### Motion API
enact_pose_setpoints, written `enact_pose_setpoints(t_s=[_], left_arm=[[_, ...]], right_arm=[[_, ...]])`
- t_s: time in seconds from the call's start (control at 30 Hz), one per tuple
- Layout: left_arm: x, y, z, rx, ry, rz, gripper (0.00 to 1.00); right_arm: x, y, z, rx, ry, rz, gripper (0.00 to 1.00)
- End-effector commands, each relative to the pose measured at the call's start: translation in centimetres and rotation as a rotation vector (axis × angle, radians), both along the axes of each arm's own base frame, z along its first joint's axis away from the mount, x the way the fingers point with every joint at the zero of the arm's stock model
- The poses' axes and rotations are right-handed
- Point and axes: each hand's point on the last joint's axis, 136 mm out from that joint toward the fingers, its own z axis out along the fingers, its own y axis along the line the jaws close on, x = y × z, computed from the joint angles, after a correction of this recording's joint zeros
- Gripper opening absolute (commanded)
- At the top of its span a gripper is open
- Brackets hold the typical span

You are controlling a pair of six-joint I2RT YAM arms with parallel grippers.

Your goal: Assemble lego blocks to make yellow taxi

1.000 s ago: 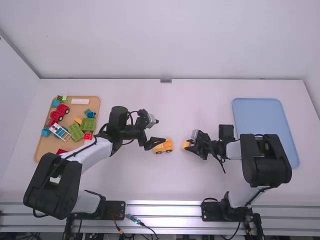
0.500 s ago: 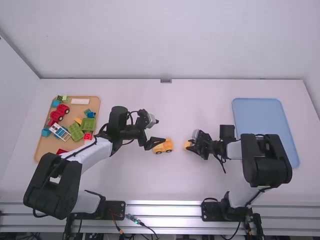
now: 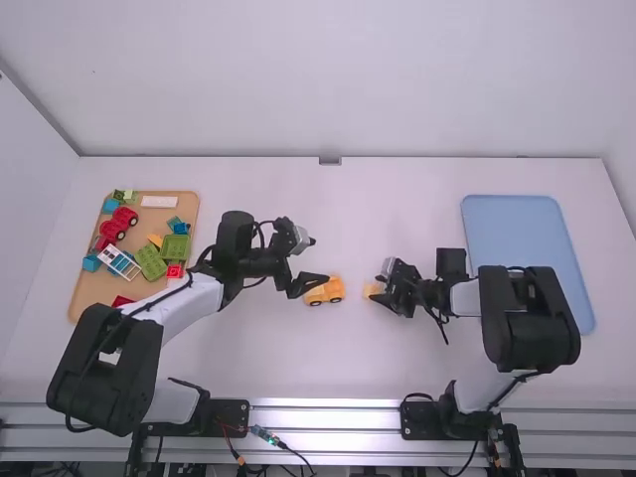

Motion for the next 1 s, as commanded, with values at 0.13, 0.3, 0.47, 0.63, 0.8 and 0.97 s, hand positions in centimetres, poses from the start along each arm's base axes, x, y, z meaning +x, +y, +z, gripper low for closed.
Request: enact_pose_setpoints(t_s=[0.13,0.3,0.47,0.63,0.8,0.97], left_arm=[[0.4,0.0,1.8,-0.017,-0.05,-0.005,0.98],[0.4,-0.1,1.8,-0.015,-0.053,-0.008,0.99],[1.4,0.6,1.1,0.021,-0.039,0.063,0.99],[2.8,3.8,-1.5,0.209,0.007,0.274,0.99],[3.0,8.4,-3.2,0.421,0.045,0.487,0.99],[-1.0,7.0,-3.6,0.488,-0.032,0.208,0.99]], right_arm=[[0.0,0.1,0.5,0.009,-0.001,-0.008,0.8],[2.5,-0.6,0.0,-0.071,0.158,-0.157,0.91],[2.7,0.6,0.4,-0.182,0.228,-0.096,0.99],[4.3,0.8,1.5,-0.457,0.267,-0.119,0.99],[3.9,0.7,1.5,-0.628,0.259,-0.129,0.99],[1.9,0.7,0.5,-0.74,0.243,-0.047,0.99]])
